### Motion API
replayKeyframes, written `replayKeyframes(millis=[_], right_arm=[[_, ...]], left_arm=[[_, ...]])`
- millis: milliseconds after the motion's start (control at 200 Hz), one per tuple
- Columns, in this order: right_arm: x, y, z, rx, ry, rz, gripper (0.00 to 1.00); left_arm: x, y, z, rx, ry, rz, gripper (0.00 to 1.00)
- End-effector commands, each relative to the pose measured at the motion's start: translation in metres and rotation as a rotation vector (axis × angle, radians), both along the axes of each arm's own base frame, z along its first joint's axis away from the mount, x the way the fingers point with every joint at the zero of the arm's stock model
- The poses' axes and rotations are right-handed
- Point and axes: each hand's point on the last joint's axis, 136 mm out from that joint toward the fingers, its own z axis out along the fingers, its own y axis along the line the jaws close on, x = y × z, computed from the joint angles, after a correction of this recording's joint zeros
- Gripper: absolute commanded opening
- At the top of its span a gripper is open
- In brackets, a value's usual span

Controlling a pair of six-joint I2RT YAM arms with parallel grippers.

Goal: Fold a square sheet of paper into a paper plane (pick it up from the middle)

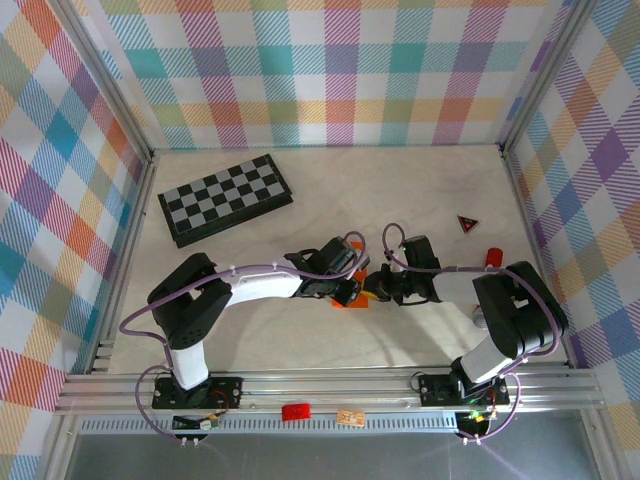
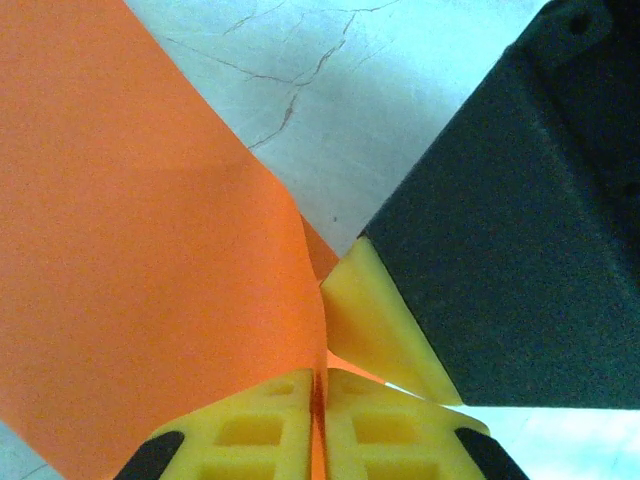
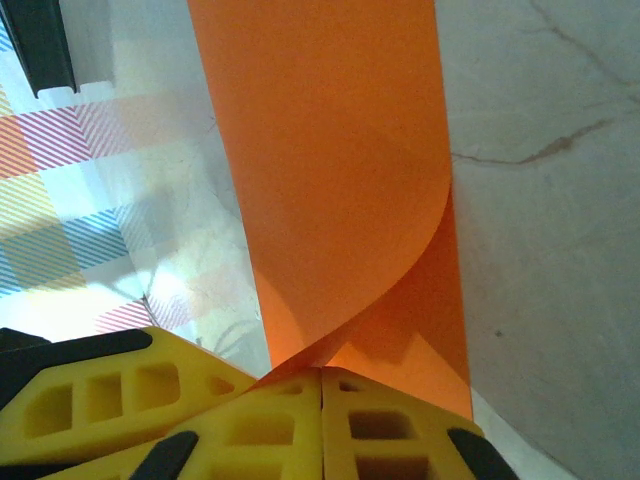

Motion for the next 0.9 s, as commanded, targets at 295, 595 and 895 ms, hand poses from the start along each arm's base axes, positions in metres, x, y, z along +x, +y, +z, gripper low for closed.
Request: replayKeyframes(millis=[295, 595, 895], right_arm=[[-0.008, -0.018, 0.0, -0.118, -0.04, -0.009, 0.16], [-0.01, -0.039, 0.0, -0.238, -0.067, -0.051, 0.18], [-0.008, -0.039, 0.012, -0.219, -0.093, -0.036, 0.14]], left_arm=[[0.01, -0.004, 0.02, -0.061, -0.041, 0.03, 0.05], [0.005, -0.015, 0.034, -0.134, -0.001, 0.018, 0.03], [0.002, -0.011, 0.035, -0.116, 0.049, 0.063, 0.02]])
